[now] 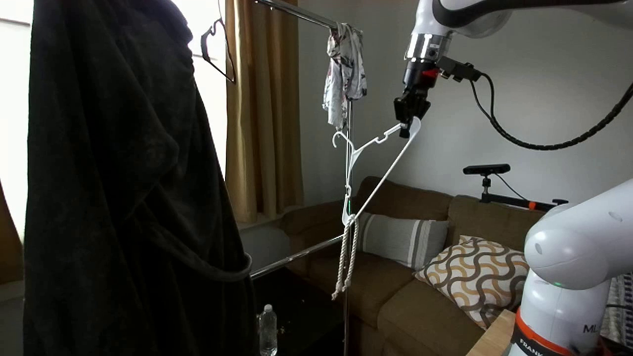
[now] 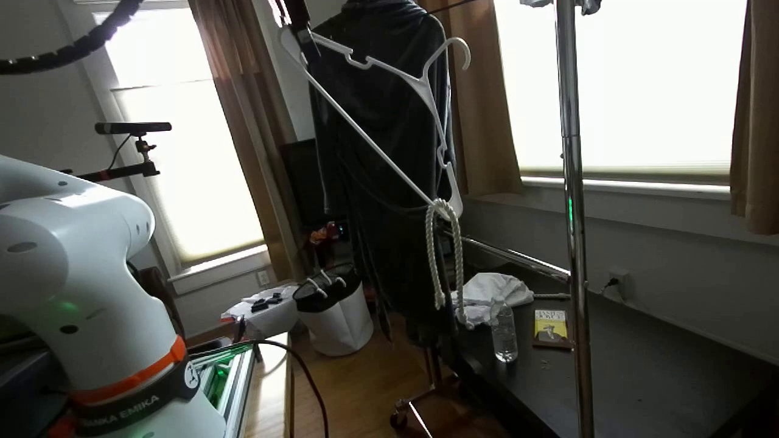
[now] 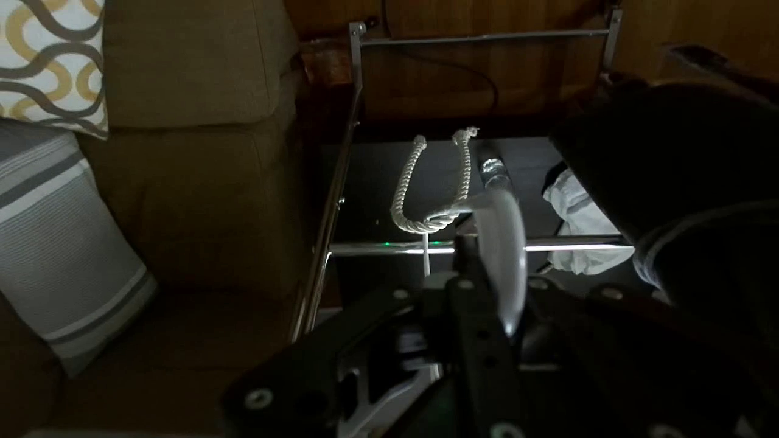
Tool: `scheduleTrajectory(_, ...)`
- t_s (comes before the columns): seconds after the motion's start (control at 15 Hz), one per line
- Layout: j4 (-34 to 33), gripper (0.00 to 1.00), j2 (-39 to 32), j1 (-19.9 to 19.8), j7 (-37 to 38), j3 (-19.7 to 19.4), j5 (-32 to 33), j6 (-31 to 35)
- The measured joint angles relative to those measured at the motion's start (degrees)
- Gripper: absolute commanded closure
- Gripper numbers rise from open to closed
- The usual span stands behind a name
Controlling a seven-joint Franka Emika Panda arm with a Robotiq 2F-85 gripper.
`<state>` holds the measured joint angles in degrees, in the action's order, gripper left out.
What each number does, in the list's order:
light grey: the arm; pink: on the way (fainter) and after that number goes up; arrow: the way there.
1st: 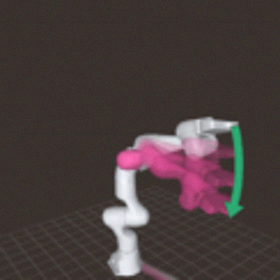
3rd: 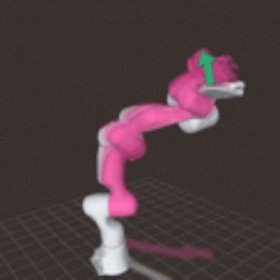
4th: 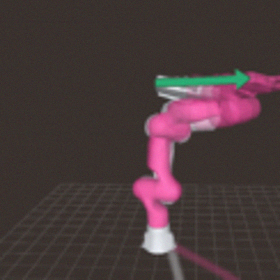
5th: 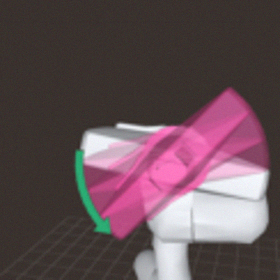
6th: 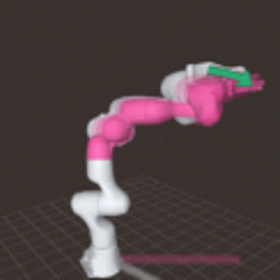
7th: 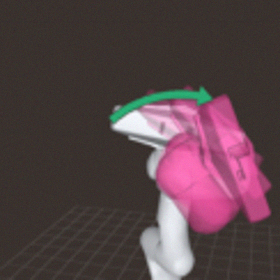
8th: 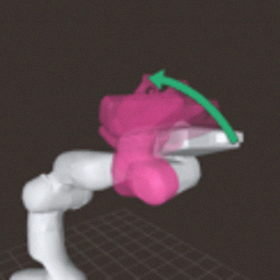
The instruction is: Move the white hanger to the bottom rail.
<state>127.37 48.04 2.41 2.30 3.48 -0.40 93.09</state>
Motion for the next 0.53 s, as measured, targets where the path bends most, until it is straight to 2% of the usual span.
scheduleTrajectory(0.2,2.12,0.99,-1.86,-0.06,0.76,0.31,-0.11,-0.2)
scheduleTrajectory(0.27,2.73,0.95,-2.38,-0.06,1.06,0.42,-0.29,-0.09)
scheduleTrajectory(0.47,3.52,0.95,-3.63,-0.06,2.17,0.6,-0.76,0.59)
scheduleTrajectory(0.53,3.52,0.99,-3.73,-0.06,2.26,0.61,-0.79,0.61)
